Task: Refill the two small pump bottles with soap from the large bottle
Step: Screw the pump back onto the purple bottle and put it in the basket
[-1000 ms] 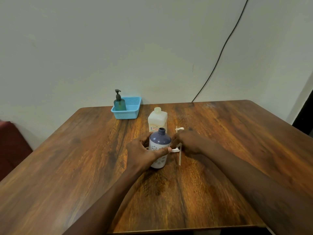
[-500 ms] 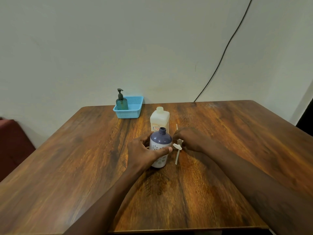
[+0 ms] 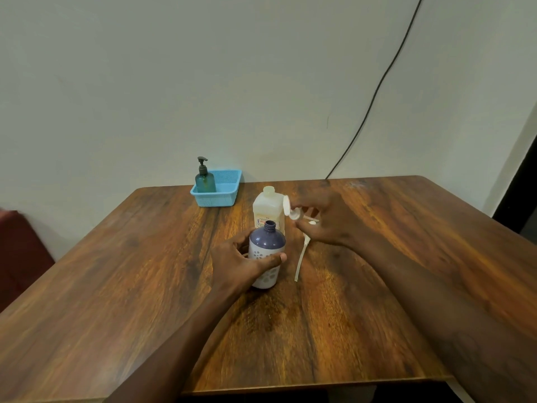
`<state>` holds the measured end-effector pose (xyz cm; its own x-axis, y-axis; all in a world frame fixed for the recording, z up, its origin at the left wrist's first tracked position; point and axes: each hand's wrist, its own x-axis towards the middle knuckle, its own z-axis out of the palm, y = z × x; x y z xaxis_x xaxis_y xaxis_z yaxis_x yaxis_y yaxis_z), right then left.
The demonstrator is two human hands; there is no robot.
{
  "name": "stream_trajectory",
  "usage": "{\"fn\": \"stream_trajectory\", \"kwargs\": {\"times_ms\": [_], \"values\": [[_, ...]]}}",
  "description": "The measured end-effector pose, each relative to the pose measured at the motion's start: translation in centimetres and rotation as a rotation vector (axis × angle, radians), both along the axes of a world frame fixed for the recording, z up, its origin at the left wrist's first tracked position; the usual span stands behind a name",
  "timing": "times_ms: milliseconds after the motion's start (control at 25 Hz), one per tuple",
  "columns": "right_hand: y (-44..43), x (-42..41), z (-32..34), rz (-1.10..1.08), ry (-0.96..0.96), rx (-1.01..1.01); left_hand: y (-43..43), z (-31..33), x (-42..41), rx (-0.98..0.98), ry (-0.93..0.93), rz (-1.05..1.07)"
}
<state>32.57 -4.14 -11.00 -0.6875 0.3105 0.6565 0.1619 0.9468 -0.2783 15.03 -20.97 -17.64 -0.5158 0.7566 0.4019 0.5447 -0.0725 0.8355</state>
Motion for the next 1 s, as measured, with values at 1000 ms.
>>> {"fn": "stream_trajectory", "kwargs": {"times_ms": [1000], "values": [[-3.9,-3.9,4.8,0.224,0.353,-0.756,-2.4,3.8,0.3,0.007,0.025,-0.022]]}}
